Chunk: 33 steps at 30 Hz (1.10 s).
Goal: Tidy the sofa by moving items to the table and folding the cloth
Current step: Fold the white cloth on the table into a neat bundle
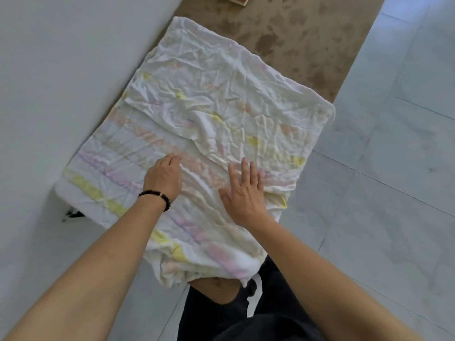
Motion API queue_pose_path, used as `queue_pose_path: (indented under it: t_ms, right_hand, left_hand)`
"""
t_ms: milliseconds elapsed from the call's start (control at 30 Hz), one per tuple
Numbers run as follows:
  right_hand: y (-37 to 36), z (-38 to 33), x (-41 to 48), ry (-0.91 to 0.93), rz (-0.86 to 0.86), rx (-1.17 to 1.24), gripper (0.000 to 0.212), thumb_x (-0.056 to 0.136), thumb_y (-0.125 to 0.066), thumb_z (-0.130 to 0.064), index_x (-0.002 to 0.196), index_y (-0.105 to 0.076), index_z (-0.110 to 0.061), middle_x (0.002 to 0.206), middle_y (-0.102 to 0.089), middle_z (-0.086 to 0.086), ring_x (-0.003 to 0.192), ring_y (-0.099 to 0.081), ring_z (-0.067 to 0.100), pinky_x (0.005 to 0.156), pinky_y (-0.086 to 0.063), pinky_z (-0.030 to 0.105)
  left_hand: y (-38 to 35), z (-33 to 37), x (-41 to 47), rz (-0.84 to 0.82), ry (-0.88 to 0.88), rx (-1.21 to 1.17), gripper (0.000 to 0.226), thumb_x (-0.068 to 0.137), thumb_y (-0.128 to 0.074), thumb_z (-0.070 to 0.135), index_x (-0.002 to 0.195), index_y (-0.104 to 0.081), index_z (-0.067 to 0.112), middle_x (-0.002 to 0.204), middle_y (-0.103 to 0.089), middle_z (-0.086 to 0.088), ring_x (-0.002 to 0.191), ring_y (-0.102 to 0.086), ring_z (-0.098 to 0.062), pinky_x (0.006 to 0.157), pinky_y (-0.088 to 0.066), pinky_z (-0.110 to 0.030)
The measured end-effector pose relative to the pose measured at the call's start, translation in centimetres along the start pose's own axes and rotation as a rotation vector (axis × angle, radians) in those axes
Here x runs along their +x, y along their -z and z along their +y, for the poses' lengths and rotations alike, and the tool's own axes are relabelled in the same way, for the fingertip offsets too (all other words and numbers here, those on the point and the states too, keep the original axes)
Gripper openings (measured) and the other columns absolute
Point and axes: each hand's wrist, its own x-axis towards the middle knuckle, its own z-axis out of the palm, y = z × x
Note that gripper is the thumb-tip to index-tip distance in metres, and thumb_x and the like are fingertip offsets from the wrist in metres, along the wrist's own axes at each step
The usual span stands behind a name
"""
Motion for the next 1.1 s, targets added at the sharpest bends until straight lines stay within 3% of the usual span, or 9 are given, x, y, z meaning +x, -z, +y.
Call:
queue_pose_path:
  t_ms: [133, 333, 433, 533, 667, 833, 933, 1033, 1100]
  right_hand:
    - [-2.9, -0.4, 1.1, 0.036, -0.052, -0.045, 0.079, 0.097, -0.018, -0.068, 0.158, 0.009, -0.026, 0.159, 0.032, 0.011, 0.143, 0.037, 0.031, 0.117, 0.018, 0.053]
    - [-4.3, -0.9, 0.9, -0.016, 0.099, -0.066, 0.082, 0.094, -0.021, -0.074, 0.158, 0.001, -0.029, 0.164, 0.019, 0.006, 0.148, 0.027, 0.026, 0.12, 0.011, 0.051]
    - [-4.5, -2.2, 1.6, -0.189, 0.28, 0.048, 0.076, 0.095, -0.028, -0.067, 0.157, -0.018, -0.025, 0.165, -0.017, 0.003, 0.153, -0.002, 0.023, 0.122, 0.001, 0.045]
    - [-4.3, -4.6, 4.2, -0.377, 0.498, 0.105, 0.062, 0.095, -0.047, -0.053, 0.146, -0.04, -0.019, 0.133, -0.054, 0.008, 0.128, -0.044, 0.031, 0.109, -0.024, 0.043]
    - [-2.8, -5.7, 6.6, -0.507, 0.638, 0.092, 0.024, 0.093, -0.06, -0.033, 0.109, -0.071, -0.018, 0.106, -0.064, 0.012, 0.101, -0.058, 0.039, 0.091, -0.039, 0.047]
    - [-1.6, -7.9, 6.4, -0.47, 0.849, -0.026, 0.017, 0.097, -0.06, -0.026, 0.101, -0.073, -0.017, 0.095, -0.067, 0.009, 0.086, -0.061, 0.034, 0.078, -0.044, 0.04]
    - [-2.7, -9.4, 6.9, -0.406, 0.683, 0.016, 0.016, 0.096, -0.06, -0.022, 0.105, -0.072, -0.014, 0.098, -0.065, 0.013, 0.088, -0.06, 0.037, 0.075, -0.047, 0.041]
    - [-3.6, -9.6, 6.7, -0.423, 0.435, 0.051, 0.028, 0.093, -0.06, -0.024, 0.119, -0.066, -0.016, 0.115, -0.06, 0.016, 0.105, -0.055, 0.04, 0.088, -0.047, 0.047]
    - [-3.3, -9.8, 5.9, -0.428, 0.354, 0.092, 0.038, 0.097, -0.054, -0.031, 0.132, -0.058, -0.018, 0.13, -0.054, 0.015, 0.119, -0.05, 0.037, 0.1, -0.039, 0.046]
  left_hand:
    - [1.5, -2.3, 2.1, 0.026, 0.049, 0.025, 0.048, 0.098, -0.039, 0.01, 0.146, -0.034, 0.01, 0.153, -0.034, -0.007, 0.132, -0.041, -0.029, 0.099, -0.044, -0.043]
    - [2.5, -7.1, 10.3, 0.069, -0.073, 0.213, 0.046, 0.094, -0.052, 0.009, 0.139, -0.04, 0.009, 0.149, -0.035, -0.011, 0.123, -0.044, -0.031, 0.089, -0.046, -0.043]
    - [2.7, -9.4, 14.1, 0.125, -0.132, 0.24, 0.044, 0.089, -0.059, 0.01, 0.132, -0.047, 0.01, 0.143, -0.04, -0.015, 0.116, -0.048, -0.035, 0.084, -0.046, -0.046]
    - [2.8, -11.4, 16.1, 0.179, -0.22, 0.195, 0.038, 0.085, -0.052, -0.005, 0.123, -0.054, 0.002, 0.125, -0.052, -0.022, 0.105, -0.051, -0.04, 0.078, -0.047, -0.047]
    - [3.8, -13.1, 17.7, 0.27, -0.343, 0.088, 0.024, 0.085, -0.05, -0.009, 0.106, -0.062, -0.004, 0.104, -0.058, -0.024, 0.094, -0.054, -0.041, 0.066, -0.047, -0.046]
    - [5.6, -15.4, 18.9, 0.381, -0.423, 0.009, 0.017, 0.084, -0.049, -0.005, 0.098, -0.059, -0.004, 0.1, -0.058, -0.025, 0.095, -0.053, -0.042, 0.067, -0.047, -0.048]
    - [5.9, -17.2, 19.3, 0.333, -0.379, 0.054, 0.021, 0.083, -0.046, -0.01, 0.099, -0.059, -0.008, 0.103, -0.056, -0.029, 0.1, -0.049, -0.044, 0.068, -0.047, -0.051]
    - [5.3, -18.0, 18.6, 0.239, -0.339, 0.083, 0.018, 0.088, -0.049, -0.001, 0.1, -0.06, -0.009, 0.106, -0.054, -0.029, 0.102, -0.048, -0.045, 0.072, -0.047, -0.054]
    - [5.0, -17.5, 17.7, 0.221, -0.292, 0.114, 0.023, 0.086, -0.052, 0.003, 0.104, -0.059, -0.009, 0.11, -0.053, -0.028, 0.104, -0.047, -0.044, 0.077, -0.046, -0.054]
